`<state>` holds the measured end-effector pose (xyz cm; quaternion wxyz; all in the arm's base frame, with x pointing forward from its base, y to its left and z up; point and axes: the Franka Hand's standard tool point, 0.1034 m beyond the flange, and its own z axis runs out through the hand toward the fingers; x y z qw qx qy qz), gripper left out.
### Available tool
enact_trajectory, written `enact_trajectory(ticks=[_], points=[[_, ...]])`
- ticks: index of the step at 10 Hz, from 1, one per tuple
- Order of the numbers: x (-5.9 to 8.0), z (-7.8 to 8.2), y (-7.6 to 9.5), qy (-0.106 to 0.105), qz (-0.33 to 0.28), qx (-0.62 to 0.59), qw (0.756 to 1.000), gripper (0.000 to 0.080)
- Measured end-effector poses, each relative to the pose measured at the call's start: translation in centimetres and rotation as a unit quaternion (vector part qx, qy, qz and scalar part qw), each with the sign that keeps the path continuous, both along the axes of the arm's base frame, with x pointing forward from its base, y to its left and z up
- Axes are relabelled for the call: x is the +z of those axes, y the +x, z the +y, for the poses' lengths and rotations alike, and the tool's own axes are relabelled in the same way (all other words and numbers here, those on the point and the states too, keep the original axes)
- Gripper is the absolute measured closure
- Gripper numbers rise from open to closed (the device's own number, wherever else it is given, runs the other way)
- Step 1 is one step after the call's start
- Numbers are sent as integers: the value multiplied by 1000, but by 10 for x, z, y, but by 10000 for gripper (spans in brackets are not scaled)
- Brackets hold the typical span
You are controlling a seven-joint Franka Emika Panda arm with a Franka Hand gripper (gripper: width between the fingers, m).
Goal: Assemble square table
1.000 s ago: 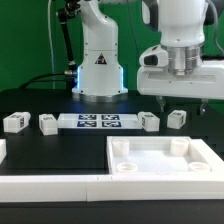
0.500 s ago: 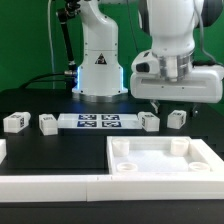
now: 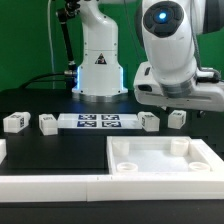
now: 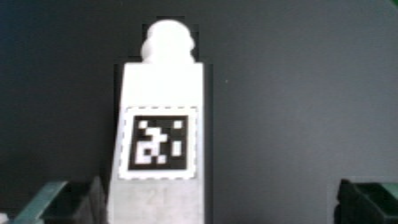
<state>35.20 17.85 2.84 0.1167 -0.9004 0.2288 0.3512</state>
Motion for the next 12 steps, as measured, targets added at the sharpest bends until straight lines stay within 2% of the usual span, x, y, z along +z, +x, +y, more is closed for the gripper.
enact_trajectory(ticks=[2, 9, 12], points=[[-4, 1, -1, 24, 54, 3, 998, 151], [-4, -2, -10, 21, 61, 3, 998, 151], [-11, -3, -18, 20, 70, 2, 997, 151]])
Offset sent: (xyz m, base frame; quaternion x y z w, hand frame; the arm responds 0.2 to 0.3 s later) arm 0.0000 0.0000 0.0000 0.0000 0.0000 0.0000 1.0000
